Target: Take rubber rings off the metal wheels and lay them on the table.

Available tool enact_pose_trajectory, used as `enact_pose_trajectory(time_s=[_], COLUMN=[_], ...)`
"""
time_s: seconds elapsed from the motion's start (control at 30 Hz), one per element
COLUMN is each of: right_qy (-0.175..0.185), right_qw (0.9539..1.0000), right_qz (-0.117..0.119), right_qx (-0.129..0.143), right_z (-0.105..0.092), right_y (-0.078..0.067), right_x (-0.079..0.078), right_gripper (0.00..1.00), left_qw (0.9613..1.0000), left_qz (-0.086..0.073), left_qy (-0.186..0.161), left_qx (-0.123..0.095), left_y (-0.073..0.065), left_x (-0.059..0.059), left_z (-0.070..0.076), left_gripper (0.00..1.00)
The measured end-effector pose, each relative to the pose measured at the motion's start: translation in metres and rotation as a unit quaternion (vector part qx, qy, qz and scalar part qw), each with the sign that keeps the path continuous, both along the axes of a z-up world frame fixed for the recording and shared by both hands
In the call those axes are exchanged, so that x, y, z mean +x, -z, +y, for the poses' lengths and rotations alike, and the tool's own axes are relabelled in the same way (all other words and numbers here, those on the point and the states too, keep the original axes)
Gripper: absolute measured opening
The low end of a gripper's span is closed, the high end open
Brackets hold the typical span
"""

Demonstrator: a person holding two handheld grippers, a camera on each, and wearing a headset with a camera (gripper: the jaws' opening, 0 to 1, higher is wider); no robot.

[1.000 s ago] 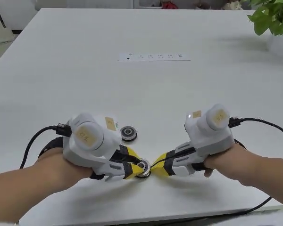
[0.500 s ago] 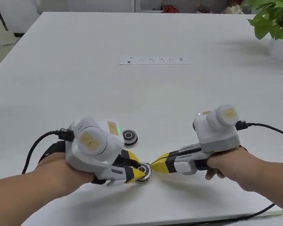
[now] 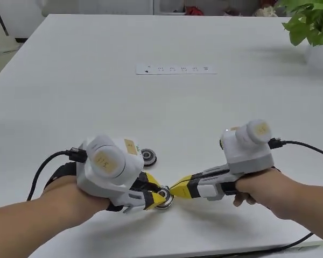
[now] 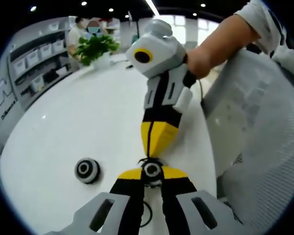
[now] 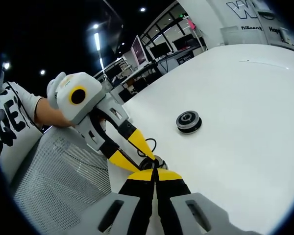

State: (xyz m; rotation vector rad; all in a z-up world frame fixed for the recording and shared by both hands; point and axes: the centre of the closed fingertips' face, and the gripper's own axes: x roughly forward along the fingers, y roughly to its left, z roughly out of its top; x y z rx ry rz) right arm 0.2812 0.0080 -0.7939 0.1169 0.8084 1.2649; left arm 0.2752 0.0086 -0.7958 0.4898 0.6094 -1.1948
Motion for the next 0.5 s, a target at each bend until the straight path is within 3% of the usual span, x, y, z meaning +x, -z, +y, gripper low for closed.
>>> enact_pose_trajectory(time_s=[0.5], right_qy=[-0.009], right_qw=[1.0], right_qz=[-0.002], right_qx=[0.001], right_z=[0.0018], right_y=[-0.0007], right_x=[-0.0036], right_gripper=[0.0], left_qw=[1.0], left_qz=[0.001], left_qy=[0.002], left_qx=[-0.001], left_y=[-0.0002], left_x=[-0.0017], left_z=[-0.0001], left_gripper=[0.12])
